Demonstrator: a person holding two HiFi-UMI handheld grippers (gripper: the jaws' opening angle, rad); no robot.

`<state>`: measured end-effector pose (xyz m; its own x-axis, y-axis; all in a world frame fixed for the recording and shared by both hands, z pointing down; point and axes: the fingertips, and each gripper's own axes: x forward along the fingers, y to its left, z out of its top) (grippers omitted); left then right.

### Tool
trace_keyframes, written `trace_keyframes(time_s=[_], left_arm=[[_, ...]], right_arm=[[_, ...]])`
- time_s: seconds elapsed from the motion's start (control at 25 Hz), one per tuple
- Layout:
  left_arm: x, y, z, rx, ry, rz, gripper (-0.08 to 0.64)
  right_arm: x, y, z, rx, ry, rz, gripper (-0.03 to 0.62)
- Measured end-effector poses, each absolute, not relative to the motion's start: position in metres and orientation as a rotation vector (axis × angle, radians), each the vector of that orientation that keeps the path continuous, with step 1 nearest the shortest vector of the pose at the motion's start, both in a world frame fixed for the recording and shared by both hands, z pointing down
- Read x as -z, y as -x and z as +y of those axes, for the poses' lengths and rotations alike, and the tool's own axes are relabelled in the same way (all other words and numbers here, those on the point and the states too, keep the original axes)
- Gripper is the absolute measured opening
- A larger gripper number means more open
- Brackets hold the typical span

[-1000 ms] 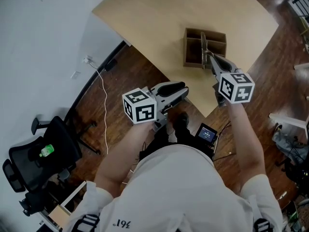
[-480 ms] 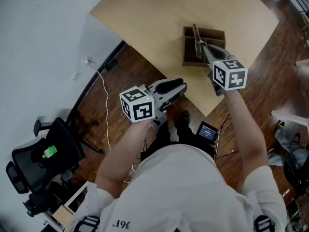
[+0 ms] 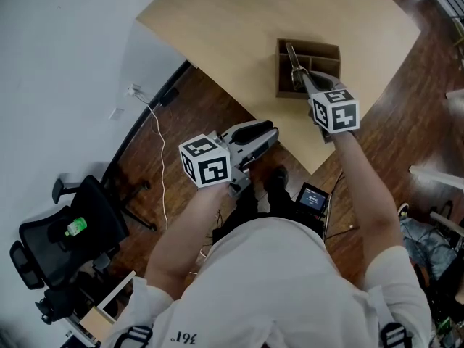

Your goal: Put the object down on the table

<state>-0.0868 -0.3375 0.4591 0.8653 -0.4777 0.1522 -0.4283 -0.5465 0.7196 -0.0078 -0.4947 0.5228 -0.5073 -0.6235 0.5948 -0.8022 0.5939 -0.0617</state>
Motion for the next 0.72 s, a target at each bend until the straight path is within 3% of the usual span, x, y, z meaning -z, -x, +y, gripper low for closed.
trace_keyframes(time_s=[0.64, 0.72], left_arm=[[-0.460, 0.099, -0.334, 0.102, -2.208, -0.672, 0.094], [-0.459, 0.099, -0.334, 0.099, -2.207, -0.672, 0.094]], right_arm=[[-0.544, 0.022, -0.493, -0.446, -1.078, -2.260, 0.024], [-0.546, 0.023, -0.492, -0.421, -1.057, -2.242, 0.084]])
